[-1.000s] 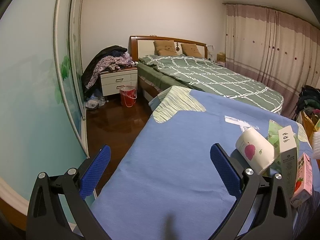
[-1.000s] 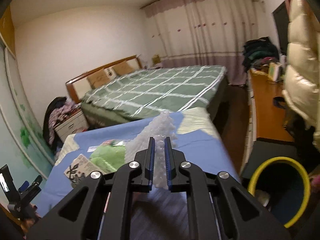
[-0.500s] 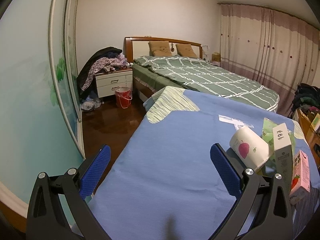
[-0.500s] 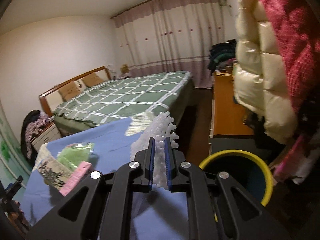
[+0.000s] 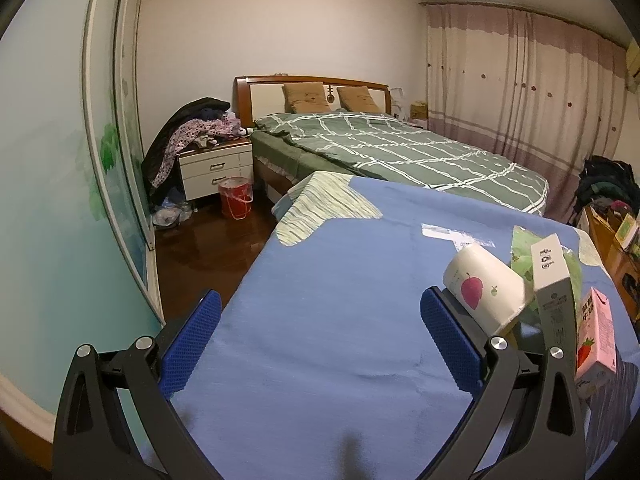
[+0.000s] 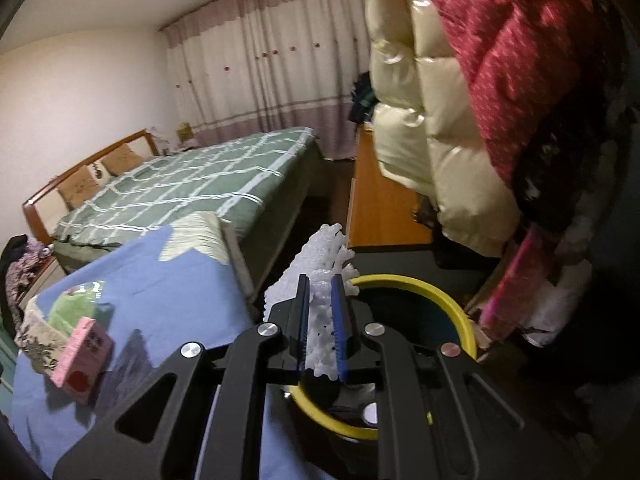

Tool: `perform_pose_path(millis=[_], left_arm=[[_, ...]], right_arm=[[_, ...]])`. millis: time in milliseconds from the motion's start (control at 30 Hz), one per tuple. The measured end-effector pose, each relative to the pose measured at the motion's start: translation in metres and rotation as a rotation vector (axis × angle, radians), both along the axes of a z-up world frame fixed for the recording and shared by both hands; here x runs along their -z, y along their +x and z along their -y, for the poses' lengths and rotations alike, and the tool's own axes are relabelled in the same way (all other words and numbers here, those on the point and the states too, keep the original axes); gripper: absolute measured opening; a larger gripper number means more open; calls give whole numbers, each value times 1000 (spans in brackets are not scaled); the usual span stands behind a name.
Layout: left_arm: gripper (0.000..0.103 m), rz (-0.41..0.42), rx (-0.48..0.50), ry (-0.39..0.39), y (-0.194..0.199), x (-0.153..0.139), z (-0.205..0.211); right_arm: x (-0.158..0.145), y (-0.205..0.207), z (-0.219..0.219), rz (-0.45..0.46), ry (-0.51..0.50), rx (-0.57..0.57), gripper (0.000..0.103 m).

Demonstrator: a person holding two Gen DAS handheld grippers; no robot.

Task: Collect trash
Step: 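Carry the foam net with the right gripper into the bin and release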

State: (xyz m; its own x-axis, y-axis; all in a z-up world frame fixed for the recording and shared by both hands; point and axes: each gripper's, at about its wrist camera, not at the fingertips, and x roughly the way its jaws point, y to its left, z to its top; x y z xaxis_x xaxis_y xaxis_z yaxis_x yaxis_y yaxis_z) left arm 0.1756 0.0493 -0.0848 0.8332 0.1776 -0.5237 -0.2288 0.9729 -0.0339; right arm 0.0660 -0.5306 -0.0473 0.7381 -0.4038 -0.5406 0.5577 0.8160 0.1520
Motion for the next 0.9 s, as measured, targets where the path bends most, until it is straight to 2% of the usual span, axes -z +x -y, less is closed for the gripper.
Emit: perform_pose_path(millis=[67,133,200,467,600,900], left_arm=[[98,-1,7,9,0,1,3],[98,-2,18,18,0,1,7],[98,-3,37,29,0,2,13],[98,-13,202,68,-8,1,54],[98,-32,294,62,-16,3,80],[96,-97,575,26,-34,6,160]], right_arm=[[6,2,5,-17,7,14,14],[10,3,8,-24,12,20,24],[13,4,9,-34,10,24,28],[14,7,8,-34,19,15,29],[14,7,9,-31,23,14,30],[18,9,5,-24,36,-7,32]])
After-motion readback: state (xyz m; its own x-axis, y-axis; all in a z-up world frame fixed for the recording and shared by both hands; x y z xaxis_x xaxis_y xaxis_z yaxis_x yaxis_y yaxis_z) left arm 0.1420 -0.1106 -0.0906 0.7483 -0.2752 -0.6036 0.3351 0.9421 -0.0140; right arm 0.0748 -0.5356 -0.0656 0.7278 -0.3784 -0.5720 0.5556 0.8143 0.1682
